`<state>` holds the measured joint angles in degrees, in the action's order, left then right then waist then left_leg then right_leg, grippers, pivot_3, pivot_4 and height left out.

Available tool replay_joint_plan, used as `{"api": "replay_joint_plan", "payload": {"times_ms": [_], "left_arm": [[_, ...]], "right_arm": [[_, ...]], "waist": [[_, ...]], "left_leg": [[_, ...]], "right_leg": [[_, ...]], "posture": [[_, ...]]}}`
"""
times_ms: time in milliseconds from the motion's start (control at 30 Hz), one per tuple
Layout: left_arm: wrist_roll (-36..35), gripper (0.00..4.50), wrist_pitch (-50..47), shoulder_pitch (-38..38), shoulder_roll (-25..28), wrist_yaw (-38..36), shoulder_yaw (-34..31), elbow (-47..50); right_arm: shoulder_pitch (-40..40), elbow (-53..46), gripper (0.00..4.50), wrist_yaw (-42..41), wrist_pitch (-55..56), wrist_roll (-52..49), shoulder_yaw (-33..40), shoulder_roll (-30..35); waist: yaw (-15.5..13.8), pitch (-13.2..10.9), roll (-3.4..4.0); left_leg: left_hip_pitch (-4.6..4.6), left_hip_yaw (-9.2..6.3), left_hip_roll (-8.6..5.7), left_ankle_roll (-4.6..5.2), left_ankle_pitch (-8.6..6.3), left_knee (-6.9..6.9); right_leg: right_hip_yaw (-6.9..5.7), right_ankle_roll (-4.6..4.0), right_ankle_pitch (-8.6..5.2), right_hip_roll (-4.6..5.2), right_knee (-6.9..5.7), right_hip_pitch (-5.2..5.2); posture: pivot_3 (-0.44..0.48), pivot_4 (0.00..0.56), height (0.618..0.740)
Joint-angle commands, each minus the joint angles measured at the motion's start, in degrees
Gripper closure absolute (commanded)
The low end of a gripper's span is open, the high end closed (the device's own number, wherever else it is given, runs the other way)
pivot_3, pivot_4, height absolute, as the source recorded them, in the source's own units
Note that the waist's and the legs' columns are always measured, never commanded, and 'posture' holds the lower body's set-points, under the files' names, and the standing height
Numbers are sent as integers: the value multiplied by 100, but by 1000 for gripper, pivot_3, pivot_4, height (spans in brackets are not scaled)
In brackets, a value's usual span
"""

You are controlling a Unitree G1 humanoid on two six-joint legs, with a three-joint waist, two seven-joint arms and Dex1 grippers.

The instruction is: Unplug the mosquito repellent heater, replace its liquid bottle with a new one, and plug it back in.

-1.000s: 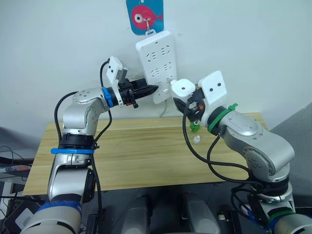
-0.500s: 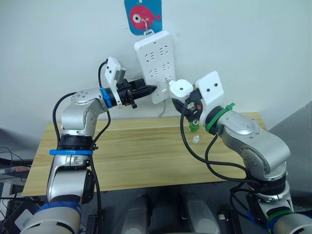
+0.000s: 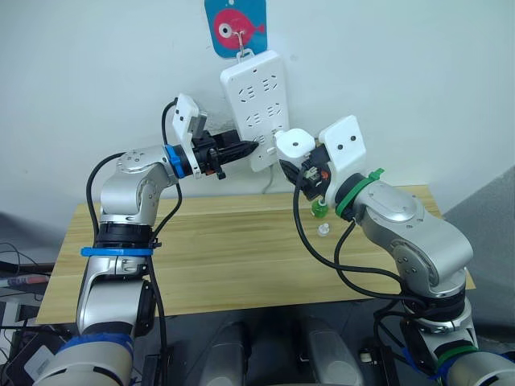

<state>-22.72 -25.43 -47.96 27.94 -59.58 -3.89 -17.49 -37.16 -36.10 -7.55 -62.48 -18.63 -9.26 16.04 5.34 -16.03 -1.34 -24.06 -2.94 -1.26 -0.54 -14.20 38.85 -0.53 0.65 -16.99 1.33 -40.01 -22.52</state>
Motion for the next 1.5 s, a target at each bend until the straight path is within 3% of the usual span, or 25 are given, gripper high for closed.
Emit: {"api": "replay_joint_plan", "payload": {"times_ms": [33,600,1000,1233,1267,1367,1500], "left_arm": [[-11,3171,-2,83,20,-132,153,199],[-105,3175,-109,165,1,-239,197,348],[-150,3177,-174,193,-17,-260,186,419],[-43,3177,-34,201,70,-251,138,240],[-12,3177,9,190,94,-253,133,174],[88,3178,150,160,159,-246,119,-27],[187,3178,347,112,293,-270,75,-370]], "right_arm": [[-149,-174,1493,-22,235,121,-1,-36],[-698,539,1494,142,63,300,45,-735],[-805,1218,1495,99,552,613,-158,-930],[-651,1033,1500,-21,594,580,-102,-815],[-619,981,782,-40,581,576,-76,-766],[-541,832,0,-136,507,559,-64,-600],[-333,475,0,-359,352,432,13,-320]], "waist": [[2,0,0],[102,2,2],[128,14,2],[129,16,1],[124,16,2],[99,23,-8],[97,39,-19]], "left_leg": [[0,0,0,0,0,0],[1,4,0,-2,1,0],[16,9,0,-3,2,0],[18,10,1,-8,5,1],[17,10,1,-9,5,1],[11,6,1,-9,5,0],[-5,10,-2,-10,4,-4]], "right_leg": [[0,0,0,0,0,0],[4,-1,1,0,-9,-6],[10,-2,1,0,-34,-7],[10,-1,1,0,-59,-19],[10,-1,1,1,-62,-21],[5,-2,1,1,-66,-29],[5,-1,1,6,-74,-52]], "posture": [[-205,220,740],[-208,219,740],[-202,214,740],[-201,212,740],[-201,212,740],[-199,210,740],[-198,209,740]]}}
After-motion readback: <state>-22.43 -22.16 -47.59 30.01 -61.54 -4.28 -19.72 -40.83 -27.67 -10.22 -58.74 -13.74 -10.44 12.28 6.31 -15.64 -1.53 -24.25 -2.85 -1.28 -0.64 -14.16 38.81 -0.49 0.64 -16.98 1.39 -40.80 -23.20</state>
